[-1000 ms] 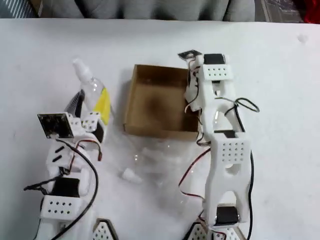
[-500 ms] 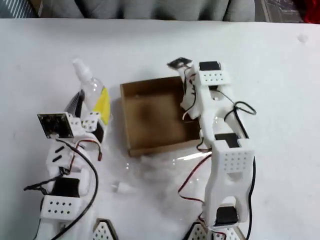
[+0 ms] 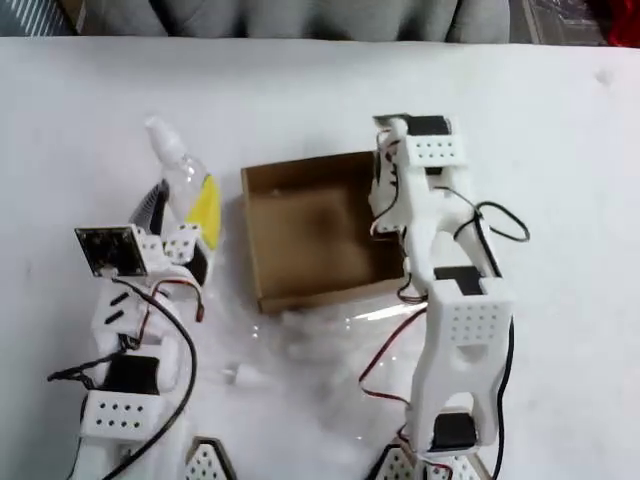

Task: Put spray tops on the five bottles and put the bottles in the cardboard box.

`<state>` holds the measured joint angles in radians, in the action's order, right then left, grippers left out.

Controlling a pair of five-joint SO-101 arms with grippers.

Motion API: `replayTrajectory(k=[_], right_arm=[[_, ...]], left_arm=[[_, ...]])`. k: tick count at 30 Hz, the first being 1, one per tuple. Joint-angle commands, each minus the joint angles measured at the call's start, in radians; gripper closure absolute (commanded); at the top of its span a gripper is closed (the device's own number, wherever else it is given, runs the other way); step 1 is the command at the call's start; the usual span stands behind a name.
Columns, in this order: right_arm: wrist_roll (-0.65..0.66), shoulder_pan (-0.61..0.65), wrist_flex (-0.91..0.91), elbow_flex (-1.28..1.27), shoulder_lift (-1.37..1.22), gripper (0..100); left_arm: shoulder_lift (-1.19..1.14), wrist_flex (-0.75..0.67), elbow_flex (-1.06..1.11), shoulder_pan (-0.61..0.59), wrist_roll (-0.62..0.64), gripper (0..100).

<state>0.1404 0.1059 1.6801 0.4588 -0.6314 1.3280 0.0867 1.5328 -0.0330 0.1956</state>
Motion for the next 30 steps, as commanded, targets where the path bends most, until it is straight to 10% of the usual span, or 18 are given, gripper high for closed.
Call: replayTrajectory(k=[1, 15, 23, 30], right_arm=[[-0.091, -0.059, 0.024, 0.049, 0.081, 98.1], [-0.107, -0.064, -0.214, -0.485, 0.472, 97.5], [-0.034, -0.022, -0.232, -0.601, 0.576, 75.0], [0.034, -0.041, -0.189, -0.568, 0.731, 92.0]], left_arm=[[-0.004, -0.026, -0.011, -0.002, -0.012, 98], [-0.004, -0.026, -0.011, -0.002, -0.012, 98], [-0.004, -0.026, -0.011, -0.002, -0.008, 98], [-0.002, -0.026, -0.015, -0.001, -0.005, 98]])
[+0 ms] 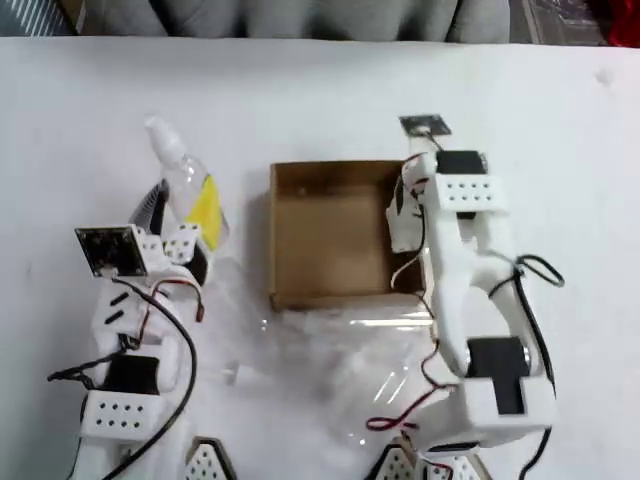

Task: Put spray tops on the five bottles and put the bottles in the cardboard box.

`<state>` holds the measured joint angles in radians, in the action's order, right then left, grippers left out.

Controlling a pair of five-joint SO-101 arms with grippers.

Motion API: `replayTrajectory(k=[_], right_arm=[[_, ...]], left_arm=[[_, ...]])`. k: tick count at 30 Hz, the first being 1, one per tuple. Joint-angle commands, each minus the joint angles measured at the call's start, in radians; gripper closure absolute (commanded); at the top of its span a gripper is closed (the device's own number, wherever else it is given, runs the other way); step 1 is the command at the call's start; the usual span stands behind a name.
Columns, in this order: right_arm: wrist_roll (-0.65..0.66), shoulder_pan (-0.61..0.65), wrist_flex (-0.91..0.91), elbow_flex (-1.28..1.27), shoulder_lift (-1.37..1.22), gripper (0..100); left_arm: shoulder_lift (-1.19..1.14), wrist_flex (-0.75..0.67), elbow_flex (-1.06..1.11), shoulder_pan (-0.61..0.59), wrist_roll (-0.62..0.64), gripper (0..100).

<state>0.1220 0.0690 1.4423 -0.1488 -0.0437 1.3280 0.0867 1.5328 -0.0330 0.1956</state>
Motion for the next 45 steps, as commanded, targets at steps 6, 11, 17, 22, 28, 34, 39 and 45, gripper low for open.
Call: replayTrajectory(k=[6, 11, 17, 22, 28, 34, 39, 45], right_arm=[[0.121, -0.008, 0.131, -0.026, 0.349, 98.1], [0.167, -0.008, 0.070, -0.249, 0.464, 98.2], [0.167, -0.010, -0.073, -0.471, 0.595, 98.2], [0.224, -0.093, -0.054, -0.514, 0.621, 98.2], [0.436, -0.351, -0.131, -0.667, 0.622, 98.2], [0.543, -0.501, -0.337, -0.876, 0.621, 98.2], [0.479, -0.469, -0.533, -1.034, 0.621, 98.2], [0.465, -0.463, -0.559, -1.037, 0.616, 98.2]], left_arm=[[-0.002, -0.026, -0.009, 0.070, -0.006, 98], [-0.002, -0.035, -0.011, 0.097, -0.006, 98], [0.001, -0.035, -0.017, 0.185, -0.009, 98], [-0.002, -0.101, -0.015, 0.314, -0.014, 98], [-0.004, -0.224, -0.017, 0.328, -0.012, 98], [-0.005, -0.311, -0.018, 0.340, -0.012, 98], [-0.005, -0.308, -0.043, 0.341, -0.012, 98], [-0.007, -0.307, -0.081, 0.344, -0.014, 98]])
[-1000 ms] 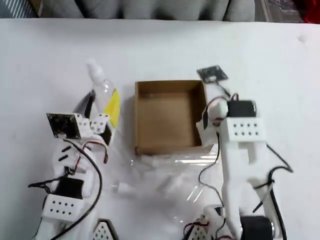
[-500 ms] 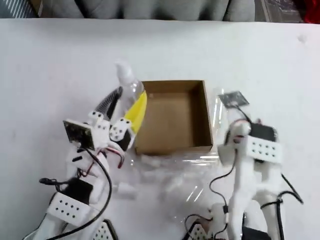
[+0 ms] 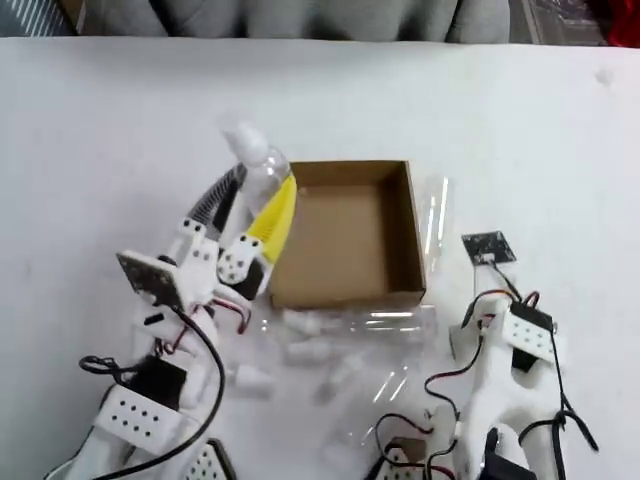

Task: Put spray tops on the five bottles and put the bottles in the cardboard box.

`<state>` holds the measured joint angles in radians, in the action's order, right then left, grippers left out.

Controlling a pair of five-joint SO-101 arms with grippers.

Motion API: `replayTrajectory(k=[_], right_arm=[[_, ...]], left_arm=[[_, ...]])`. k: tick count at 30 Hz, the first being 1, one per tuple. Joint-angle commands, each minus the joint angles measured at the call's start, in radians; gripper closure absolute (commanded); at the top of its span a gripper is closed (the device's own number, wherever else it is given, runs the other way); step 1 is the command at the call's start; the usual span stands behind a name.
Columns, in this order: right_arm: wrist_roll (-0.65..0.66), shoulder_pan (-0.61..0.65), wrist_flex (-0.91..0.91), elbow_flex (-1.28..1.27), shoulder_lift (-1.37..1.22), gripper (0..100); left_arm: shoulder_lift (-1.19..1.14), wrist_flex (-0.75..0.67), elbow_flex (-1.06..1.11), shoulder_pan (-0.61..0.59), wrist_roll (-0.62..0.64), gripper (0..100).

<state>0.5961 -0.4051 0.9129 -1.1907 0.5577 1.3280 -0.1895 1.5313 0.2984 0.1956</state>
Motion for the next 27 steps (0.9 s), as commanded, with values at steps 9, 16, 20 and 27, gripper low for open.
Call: replayTrajectory(k=[9, 16, 20, 27], right_arm=[[-0.009, -0.013, -0.010, 0.011, -0.012, 98.2], [-0.009, -0.013, -0.010, 0.011, -0.013, 98.2], [-0.008, -0.012, -0.012, 0.011, -0.015, 98.2], [-0.006, -0.010, -0.015, 0.011, -0.015, 98.2]], left_arm=[[-0.367, -0.127, -0.262, 0.007, -0.014, 98], [-0.707, -0.382, -0.308, 0.004, -0.014, 98], [-0.852, -0.511, -0.310, -0.022, -0.014, 98], [-1.079, -0.704, -0.334, -0.035, -0.014, 98]])
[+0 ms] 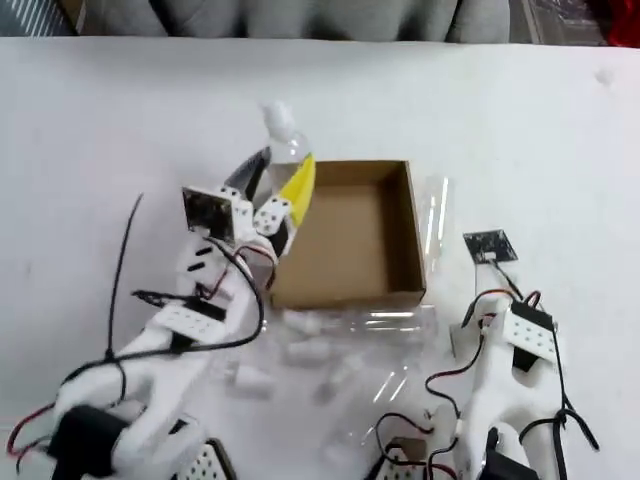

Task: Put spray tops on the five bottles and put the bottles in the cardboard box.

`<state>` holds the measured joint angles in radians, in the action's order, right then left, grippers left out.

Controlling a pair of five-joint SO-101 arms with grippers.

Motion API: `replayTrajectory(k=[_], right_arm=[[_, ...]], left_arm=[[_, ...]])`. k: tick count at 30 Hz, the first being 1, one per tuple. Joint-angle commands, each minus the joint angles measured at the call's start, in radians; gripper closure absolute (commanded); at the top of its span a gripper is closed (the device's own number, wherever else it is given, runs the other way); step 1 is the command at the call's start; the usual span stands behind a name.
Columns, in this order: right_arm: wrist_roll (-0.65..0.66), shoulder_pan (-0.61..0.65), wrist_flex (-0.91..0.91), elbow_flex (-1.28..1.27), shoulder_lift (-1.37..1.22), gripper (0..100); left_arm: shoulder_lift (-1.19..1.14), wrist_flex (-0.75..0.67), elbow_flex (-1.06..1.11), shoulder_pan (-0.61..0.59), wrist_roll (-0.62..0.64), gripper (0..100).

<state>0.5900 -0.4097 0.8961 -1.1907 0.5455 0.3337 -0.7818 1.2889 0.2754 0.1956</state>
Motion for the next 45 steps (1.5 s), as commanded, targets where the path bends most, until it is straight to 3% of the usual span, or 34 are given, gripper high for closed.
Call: replayTrajectory(k=[1, 7, 20, 29, 40, 45], right_arm=[[0.000, -0.005, -0.001, 0.011, -0.002, 98.2], [0.029, -0.005, -0.002, 0.012, -0.002, 98.1], [0.035, -0.005, -0.001, 0.012, -0.002, 98.1], [0.040, -0.005, -0.001, 0.012, -0.002, 98.1], [0.040, -0.005, -0.001, 0.012, -0.001, 98.1], [0.040, -0.005, -0.001, 0.012, -0.001, 98.1]], left_arm=[[-0.117, -0.120, -0.104, -0.015, -0.014, 98], [-0.272, -0.127, -0.187, -0.050, -0.014, 98], [-0.529, -0.365, -0.236, -0.053, -0.015, 98], [-0.696, -0.537, -0.236, -0.008, -0.155, 98], [-0.720, -0.546, -0.250, -0.016, -0.150, 97], [-0.725, -0.529, -0.245, -0.016, -0.146, 88]])
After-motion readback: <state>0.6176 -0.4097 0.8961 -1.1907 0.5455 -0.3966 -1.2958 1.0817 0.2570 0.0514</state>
